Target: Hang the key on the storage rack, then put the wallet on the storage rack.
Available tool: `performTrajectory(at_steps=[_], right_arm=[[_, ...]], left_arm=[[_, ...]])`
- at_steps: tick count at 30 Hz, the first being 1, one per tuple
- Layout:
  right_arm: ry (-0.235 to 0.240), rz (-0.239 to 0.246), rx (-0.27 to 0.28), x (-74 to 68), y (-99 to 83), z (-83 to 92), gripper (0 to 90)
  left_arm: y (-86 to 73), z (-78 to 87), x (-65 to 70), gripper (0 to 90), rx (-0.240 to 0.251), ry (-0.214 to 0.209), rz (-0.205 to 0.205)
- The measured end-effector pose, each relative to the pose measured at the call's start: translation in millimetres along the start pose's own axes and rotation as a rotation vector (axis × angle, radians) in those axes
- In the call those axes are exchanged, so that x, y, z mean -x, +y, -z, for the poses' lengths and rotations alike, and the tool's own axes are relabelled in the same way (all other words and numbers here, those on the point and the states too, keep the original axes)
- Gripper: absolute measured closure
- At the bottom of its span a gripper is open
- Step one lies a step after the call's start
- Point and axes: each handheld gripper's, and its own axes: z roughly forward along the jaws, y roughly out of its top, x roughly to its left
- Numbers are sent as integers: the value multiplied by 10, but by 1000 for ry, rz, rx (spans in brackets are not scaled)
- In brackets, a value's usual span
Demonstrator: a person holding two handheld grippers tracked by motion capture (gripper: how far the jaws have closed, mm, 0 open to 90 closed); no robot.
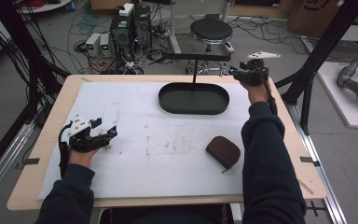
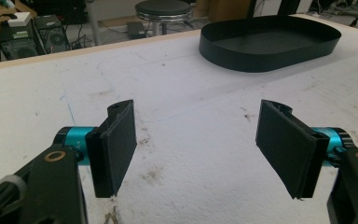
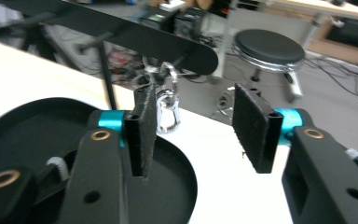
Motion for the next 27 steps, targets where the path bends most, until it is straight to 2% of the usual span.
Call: performTrajectory(at_steps=[1, 3, 6, 8, 9, 10, 11, 13, 14, 17, 24, 27], right_arm=[[48, -7, 1, 26, -8, 82, 438], [87, -1, -3, 45, -42, 228, 386], [104, 12, 5, 61, -145, 443, 286], [119, 15, 16, 50, -233, 545, 251], [126, 21, 11, 33, -283, 592, 213], [131, 17, -22, -3, -338, 633, 194], [133, 27, -19, -34, -384, 656, 194], [138, 83, -47, -138, -493, 715, 194], [139, 103, -40, -212, -573, 750, 194], [168, 134, -40, -358, -753, 824, 194], [205, 146, -41, -586, -1104, 938, 194], [233, 169, -67, -685, -1213, 948, 194]], left_arm=[[1, 4, -4, 287, -1, -2, 0], [2, 9, -6, 279, 7, -5, 10], [3, 14, -12, 257, 9, -12, 15], [2, 8, -20, 241, 10, -20, 31], [2, 10, -21, 236, 8, -17, 34], [4, 12, -22, 236, 9, -15, 31], [9, 17, -18, 236, 14, -15, 30], [24, 33, -18, 236, 20, -10, 19], [29, 36, -14, 236, 24, -7, 20], [32, 44, -19, 236, 23, -3, 18], [39, 14, -14, 236, 15, 4, 19], [47, 3, -4, 236, 18, -2, 15]])
